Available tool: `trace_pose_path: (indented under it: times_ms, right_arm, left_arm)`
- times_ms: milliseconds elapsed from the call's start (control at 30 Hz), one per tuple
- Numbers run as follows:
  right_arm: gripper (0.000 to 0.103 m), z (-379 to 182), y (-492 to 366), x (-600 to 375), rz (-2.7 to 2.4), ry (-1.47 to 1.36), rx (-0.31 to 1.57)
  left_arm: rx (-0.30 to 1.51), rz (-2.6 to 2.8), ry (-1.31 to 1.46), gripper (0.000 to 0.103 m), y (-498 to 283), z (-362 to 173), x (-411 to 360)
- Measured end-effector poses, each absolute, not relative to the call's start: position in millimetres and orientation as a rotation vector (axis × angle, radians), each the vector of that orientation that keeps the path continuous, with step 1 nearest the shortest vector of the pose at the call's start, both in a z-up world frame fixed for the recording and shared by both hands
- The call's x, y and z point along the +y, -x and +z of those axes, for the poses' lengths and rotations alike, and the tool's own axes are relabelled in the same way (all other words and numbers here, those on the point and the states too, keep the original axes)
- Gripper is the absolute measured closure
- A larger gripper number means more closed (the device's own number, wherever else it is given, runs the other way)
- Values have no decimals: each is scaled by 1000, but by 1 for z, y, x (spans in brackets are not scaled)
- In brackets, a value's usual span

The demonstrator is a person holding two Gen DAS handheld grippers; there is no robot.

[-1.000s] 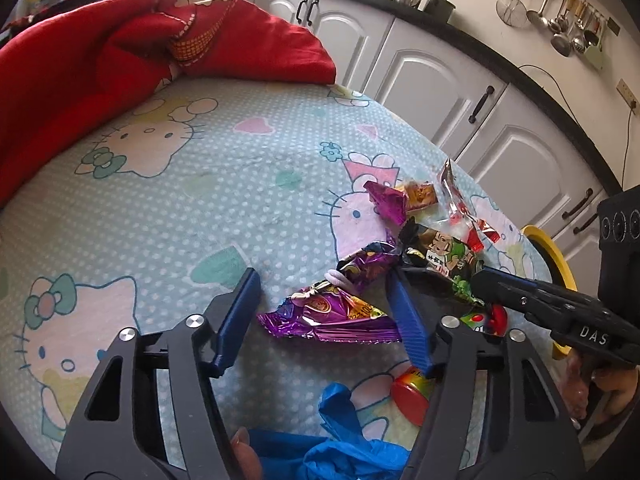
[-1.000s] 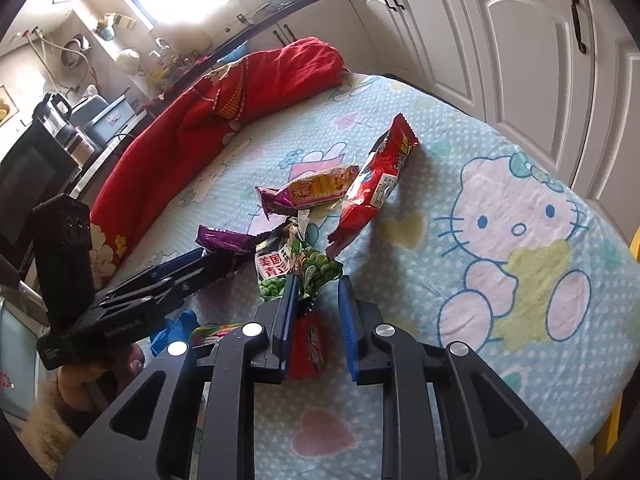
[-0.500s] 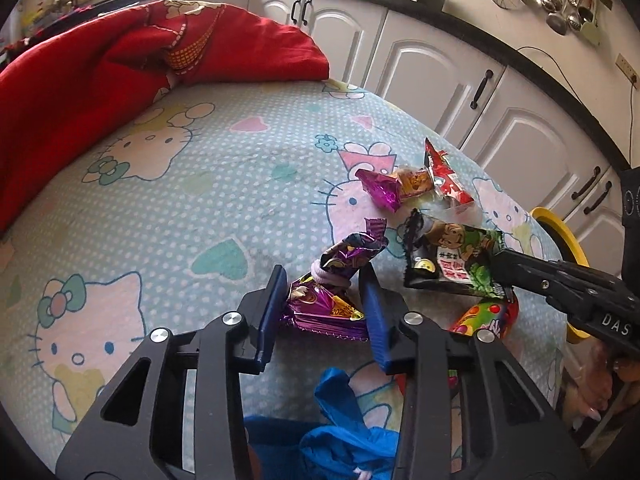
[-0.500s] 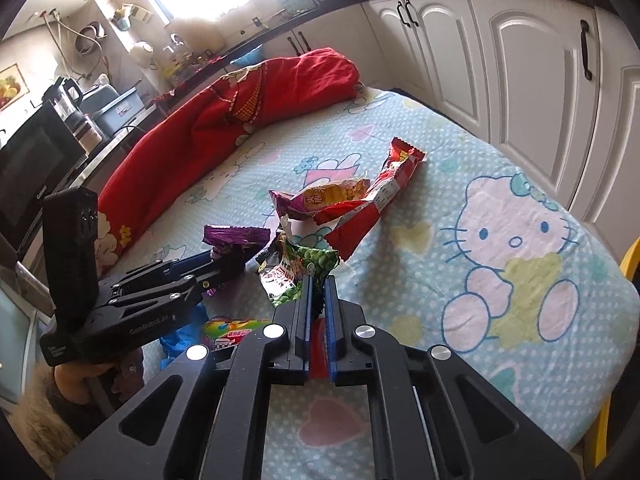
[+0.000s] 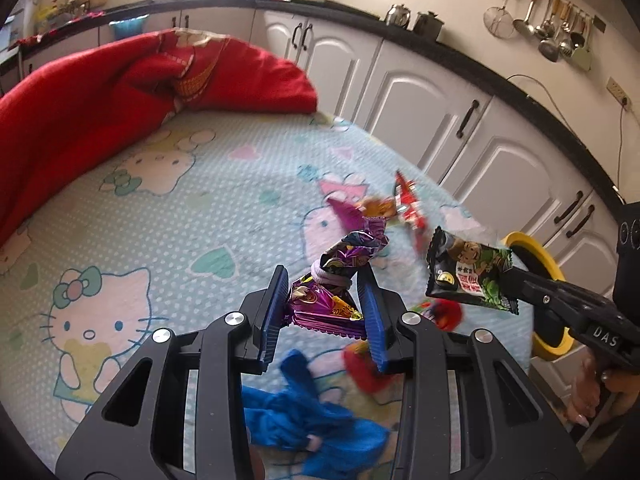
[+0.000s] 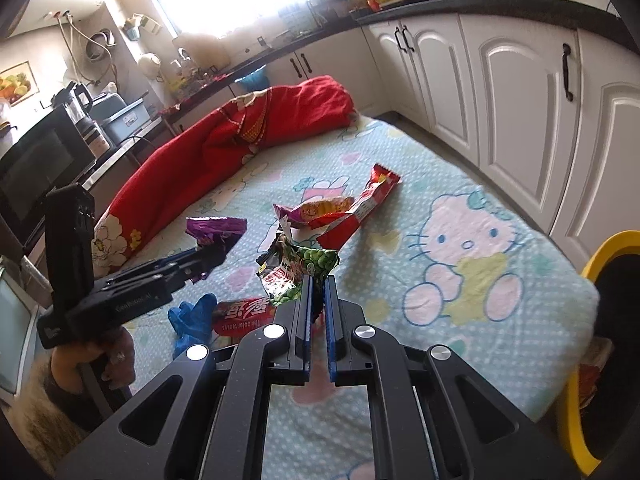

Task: Collect trash
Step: 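Carry the green packet and purple wrapper over the yellow bin with both tools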

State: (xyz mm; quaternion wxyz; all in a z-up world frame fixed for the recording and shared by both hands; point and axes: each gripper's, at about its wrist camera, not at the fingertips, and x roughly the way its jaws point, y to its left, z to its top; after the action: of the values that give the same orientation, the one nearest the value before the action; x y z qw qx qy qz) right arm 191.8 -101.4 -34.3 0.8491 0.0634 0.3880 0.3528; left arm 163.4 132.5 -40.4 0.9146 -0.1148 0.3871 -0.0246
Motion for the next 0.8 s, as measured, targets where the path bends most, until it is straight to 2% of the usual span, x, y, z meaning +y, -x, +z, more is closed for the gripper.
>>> trace_pose_path:
  times_ms: [800]
  right_arm:
    - [97, -4, -184, -202, 586, -118, 718]
  left_arm:
    - [742, -200, 170, 74, -176, -11, 29]
